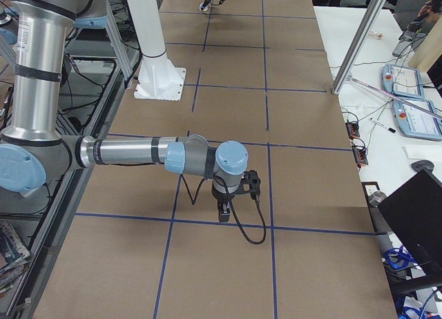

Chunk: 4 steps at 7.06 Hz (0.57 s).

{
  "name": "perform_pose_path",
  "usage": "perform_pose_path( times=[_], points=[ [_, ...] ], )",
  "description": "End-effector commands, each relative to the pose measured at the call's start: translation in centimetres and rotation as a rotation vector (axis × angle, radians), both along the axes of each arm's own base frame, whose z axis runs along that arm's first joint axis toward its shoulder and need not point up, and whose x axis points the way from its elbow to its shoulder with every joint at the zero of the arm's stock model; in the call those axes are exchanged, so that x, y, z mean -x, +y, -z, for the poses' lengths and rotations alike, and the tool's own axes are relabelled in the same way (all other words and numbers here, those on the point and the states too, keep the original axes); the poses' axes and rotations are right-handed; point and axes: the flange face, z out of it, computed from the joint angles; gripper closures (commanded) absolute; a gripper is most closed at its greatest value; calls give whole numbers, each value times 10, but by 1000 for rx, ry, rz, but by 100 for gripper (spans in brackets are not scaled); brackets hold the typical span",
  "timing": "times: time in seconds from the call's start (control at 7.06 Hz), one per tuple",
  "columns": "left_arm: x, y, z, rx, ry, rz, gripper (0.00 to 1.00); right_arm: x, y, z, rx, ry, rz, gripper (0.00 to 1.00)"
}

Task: Place and press bell with both arms

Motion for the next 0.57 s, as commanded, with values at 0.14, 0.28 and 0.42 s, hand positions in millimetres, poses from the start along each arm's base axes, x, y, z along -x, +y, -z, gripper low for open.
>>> perform_pose_path(
  times=[0.14, 0.28, 0.42],
  points=[
    [0, 1, 0, -15, 4, -8, 85, 0, 0, 0, 0, 0, 0, 0],
    [-1, -2, 10, -48, 24, -3, 92, 0, 0, 1, -2, 0, 0, 0],
    [-9, -16, 47, -101, 51, 18, 92, 0, 0, 1, -2, 0, 0, 0]
  ],
)
